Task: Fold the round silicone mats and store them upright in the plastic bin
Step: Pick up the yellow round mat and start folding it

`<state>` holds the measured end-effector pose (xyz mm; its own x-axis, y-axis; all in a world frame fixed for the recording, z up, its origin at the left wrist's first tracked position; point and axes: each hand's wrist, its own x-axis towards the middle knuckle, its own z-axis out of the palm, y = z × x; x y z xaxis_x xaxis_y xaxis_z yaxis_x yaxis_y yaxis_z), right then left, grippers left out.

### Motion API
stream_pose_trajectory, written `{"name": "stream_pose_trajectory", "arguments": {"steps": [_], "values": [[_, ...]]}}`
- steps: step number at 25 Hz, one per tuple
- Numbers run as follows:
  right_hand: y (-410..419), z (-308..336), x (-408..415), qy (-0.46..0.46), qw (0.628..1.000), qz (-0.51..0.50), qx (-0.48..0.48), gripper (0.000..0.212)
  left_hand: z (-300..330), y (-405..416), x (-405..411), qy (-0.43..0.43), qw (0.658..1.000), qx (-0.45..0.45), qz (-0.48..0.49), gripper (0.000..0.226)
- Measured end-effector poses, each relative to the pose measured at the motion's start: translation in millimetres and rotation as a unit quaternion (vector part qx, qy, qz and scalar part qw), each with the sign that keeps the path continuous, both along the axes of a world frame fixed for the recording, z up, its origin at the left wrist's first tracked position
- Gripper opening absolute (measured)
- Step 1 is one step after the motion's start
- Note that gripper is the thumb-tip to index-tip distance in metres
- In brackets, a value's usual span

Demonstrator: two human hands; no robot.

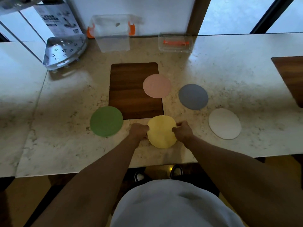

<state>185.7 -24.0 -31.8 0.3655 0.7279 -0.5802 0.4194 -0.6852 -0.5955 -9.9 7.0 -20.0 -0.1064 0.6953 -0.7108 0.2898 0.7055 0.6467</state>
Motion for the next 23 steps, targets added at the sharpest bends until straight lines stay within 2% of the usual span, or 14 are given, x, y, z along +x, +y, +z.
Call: {"name": "stream_pose_trajectory", "arguments": {"steps": [2, 8, 12, 16, 23], "values": [[-6.8, -3.9, -0.8, 0.004, 1.000, -0.020, 0.024, 0.029, -2.5, -0.3, -1.8, -0.036, 0.999, -0.029, 0.003, 0.009], [-21.9, -7.5, 11.5, 0.018, 0.996, -0.066, 0.059, 0.013, 0.3, -3.2, 8.9, -0.064, 0.996, -0.061, 0.010, 0.006], [-21.0, -5.4, 38.4, 0.032, 0.993, -0.073, 0.088, 0.012, 6.9, 2.2, 41.2, -0.088, 0.995, -0.035, 0.010, 0.008], [-14.2, 1.2, 97.8, 0.037, 0.987, -0.092, 0.129, 0.010, 16.7, 11.7, 96.8, -0.130, 0.991, -0.021, -0.021, 0.016], [-10.5, 2.3, 214.7, 0.017, 0.979, -0.127, 0.159, 0.009, 20.5, 20.4, 207.6, -0.152, 0.988, -0.025, -0.030, 0.027]]}}
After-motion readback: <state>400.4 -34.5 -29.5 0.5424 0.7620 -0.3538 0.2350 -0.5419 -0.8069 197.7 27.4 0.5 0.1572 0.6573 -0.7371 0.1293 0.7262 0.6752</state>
